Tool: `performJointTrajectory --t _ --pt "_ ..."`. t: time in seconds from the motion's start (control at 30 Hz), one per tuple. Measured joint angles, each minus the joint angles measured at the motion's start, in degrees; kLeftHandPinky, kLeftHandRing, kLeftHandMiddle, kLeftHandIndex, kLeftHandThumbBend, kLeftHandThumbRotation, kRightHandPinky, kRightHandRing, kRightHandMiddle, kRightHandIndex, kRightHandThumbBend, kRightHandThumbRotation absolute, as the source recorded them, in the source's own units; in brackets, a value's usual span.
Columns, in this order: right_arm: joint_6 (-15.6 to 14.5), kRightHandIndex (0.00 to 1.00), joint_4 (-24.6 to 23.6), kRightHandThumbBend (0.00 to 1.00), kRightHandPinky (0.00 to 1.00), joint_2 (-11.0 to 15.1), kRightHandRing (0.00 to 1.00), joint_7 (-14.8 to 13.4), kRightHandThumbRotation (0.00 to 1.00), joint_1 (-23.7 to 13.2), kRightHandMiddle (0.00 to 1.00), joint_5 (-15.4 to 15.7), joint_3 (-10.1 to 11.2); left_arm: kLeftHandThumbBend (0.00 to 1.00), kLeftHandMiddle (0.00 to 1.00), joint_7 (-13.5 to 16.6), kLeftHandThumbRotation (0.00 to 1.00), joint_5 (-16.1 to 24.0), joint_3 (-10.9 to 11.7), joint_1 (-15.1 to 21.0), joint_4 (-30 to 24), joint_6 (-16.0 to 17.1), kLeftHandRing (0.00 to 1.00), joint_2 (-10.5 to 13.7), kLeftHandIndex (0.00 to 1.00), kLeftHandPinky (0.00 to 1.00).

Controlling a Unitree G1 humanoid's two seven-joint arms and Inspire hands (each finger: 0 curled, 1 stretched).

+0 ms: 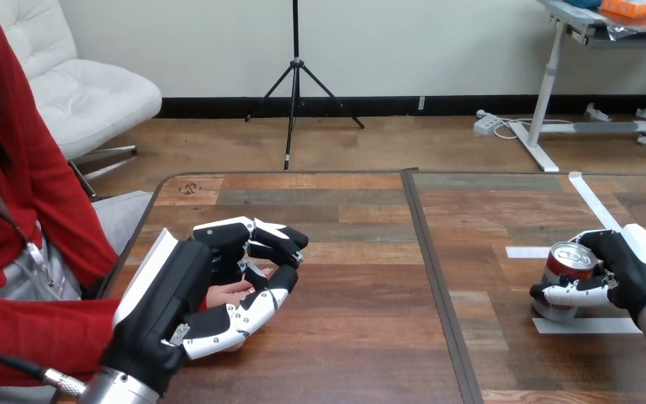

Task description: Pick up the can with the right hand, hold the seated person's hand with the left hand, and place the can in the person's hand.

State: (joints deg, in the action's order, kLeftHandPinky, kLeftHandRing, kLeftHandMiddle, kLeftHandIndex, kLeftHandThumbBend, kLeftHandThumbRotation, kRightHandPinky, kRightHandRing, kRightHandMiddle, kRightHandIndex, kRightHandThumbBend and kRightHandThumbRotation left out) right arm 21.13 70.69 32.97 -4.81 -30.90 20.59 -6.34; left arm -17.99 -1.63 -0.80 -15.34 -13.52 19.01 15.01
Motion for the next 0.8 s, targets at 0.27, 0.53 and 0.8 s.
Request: performJointTrajectory --t 0.27,0.53,0.8 --pt "0.29 0.51 0.0 0.65 0.38 0.0 0.42 -0.02 0.0 0.0 0.47 -0.17 0.0 0.34 0.68 0.0 0.09 -0.02 0.01 0.31 0.0 0.0 0.61 0.0 0.5 0.39" --pt "0.51 0.51 0.0 0.66 0.38 0.0 0.41 -0.01 0.0 0.0 0.46 -0.27 0.0 0.33 0.68 -0.01 0.09 -0.02 0.01 0.38 0.0 0.0 0.6 0.0 0.5 0.39" --pt "0.61 0.51 -0.01 0.68 0.38 0.0 0.41 0.53 0.0 0.0 0.47 -0.86 0.13 0.32 0.68 -0.01 0.09 -0.02 0.01 0.38 0.0 0.0 0.6 0.0 0.5 0.39"
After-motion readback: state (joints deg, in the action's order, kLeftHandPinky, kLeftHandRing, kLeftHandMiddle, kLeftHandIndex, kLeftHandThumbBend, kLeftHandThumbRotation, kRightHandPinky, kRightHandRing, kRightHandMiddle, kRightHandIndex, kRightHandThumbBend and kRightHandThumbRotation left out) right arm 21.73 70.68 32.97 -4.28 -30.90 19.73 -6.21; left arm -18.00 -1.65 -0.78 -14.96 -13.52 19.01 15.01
